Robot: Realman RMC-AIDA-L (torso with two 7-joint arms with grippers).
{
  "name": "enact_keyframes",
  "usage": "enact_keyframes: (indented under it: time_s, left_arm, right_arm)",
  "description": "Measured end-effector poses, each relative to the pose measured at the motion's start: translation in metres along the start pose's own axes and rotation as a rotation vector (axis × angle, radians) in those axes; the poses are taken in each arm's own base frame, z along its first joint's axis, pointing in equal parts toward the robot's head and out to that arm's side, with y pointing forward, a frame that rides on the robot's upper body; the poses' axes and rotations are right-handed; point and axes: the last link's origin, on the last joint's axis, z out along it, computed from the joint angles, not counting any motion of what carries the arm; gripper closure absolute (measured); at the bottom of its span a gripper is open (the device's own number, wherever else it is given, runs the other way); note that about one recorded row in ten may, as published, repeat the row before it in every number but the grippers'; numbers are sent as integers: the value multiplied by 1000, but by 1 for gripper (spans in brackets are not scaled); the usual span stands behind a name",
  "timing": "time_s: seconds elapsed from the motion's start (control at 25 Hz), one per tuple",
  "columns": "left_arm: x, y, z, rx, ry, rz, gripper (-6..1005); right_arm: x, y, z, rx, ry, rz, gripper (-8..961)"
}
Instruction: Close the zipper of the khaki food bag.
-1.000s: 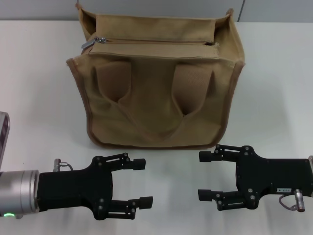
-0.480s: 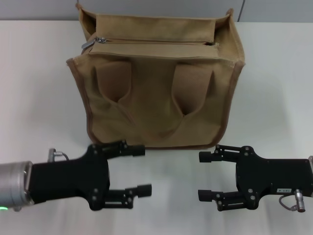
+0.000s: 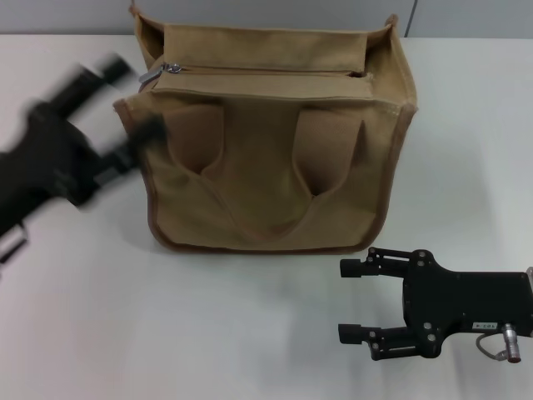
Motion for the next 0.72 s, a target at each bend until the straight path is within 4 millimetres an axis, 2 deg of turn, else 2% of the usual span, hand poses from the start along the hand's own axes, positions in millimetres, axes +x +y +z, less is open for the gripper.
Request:
enact_keyframes:
  time_s: [0.08, 0.2, 0.24, 0.28, 0.32, 0.56, 0.72]
  left_arm:
    - [9, -22, -20, 215, 39, 64, 188]
    - [9, -28, -25, 267, 24, 75, 189]
    - [7, -43, -33, 361, -32, 93, 190]
    - [7, -43, -33, 361, -32, 93, 190]
    - [1, -55, -38, 420, -108, 109, 191]
    - [-18, -69, -35, 410, -304, 140, 194]
    - [-30, -68, -23, 320, -402, 159, 196]
  right_arm:
    - [1, 1, -1, 2, -1, 3, 143]
    - [1, 1, -1, 3, -1, 3, 143]
    - [1, 1, -1, 3, -1, 3, 143]
    - [1, 1, -1, 3, -1, 3, 143]
    - [0, 0, -1, 2, 0, 2, 143]
    - [0, -1, -1, 2, 0, -2, 144]
    - [-1, -1, -1, 2, 0, -4, 144]
